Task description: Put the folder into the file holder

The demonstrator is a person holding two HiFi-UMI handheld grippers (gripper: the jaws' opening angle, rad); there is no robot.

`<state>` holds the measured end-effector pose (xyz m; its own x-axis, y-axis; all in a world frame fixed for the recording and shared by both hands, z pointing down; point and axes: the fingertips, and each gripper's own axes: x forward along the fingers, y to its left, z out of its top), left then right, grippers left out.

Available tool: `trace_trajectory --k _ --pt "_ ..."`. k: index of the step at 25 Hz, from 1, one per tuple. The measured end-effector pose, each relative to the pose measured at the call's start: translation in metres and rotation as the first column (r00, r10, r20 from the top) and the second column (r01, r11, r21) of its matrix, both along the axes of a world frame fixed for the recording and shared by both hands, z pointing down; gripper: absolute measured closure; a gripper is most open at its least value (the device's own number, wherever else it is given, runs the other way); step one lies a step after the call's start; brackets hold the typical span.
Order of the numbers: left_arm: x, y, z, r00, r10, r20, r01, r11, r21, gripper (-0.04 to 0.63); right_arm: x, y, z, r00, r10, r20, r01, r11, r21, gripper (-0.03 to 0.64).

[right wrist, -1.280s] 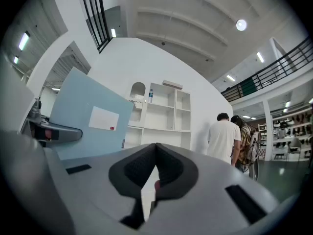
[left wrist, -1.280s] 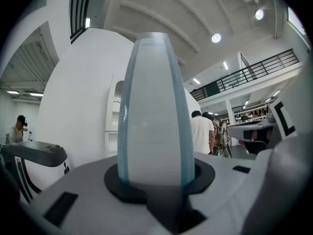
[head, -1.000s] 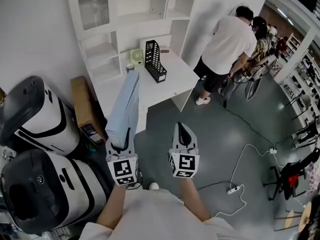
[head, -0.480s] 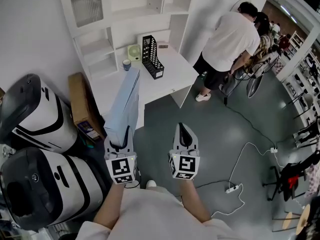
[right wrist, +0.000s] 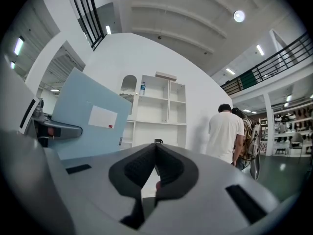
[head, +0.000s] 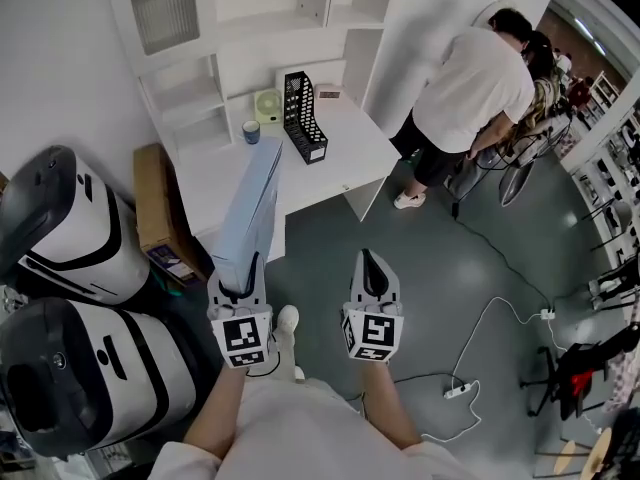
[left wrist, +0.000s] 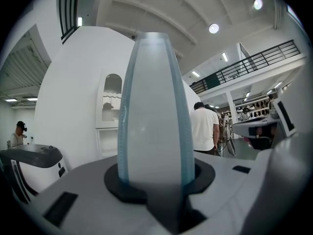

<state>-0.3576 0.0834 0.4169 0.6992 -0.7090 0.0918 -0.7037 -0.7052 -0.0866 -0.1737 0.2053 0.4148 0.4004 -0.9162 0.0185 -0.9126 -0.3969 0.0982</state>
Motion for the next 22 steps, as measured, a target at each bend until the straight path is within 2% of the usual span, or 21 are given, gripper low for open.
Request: trace_trajectory --k 9,15,22 --pt "0.081 -0.085 0.012 1.000 0.005 -0.012 -0.005 1.000 -0.005 0.451 0.081 -0.079 0.006 1.000 0.003 -0.015 -0.003 1.000 -0.016 0.624" --pt "0.140 -0.157 0.012 1.000 0.000 -0.024 -0.001 1.000 -0.031 0.449 0.145 -0.149 0.004 1.000 -0.004 0.003 0.005 0.999 -0.033 0.624" --pt "0.200 -0.227 0.002 0.999 0.004 -0.036 -0.005 1.000 -0.020 0.451 0.207 -0.218 0.008 1.000 -0.006 0.026 0.007 0.999 -0.047 0.624"
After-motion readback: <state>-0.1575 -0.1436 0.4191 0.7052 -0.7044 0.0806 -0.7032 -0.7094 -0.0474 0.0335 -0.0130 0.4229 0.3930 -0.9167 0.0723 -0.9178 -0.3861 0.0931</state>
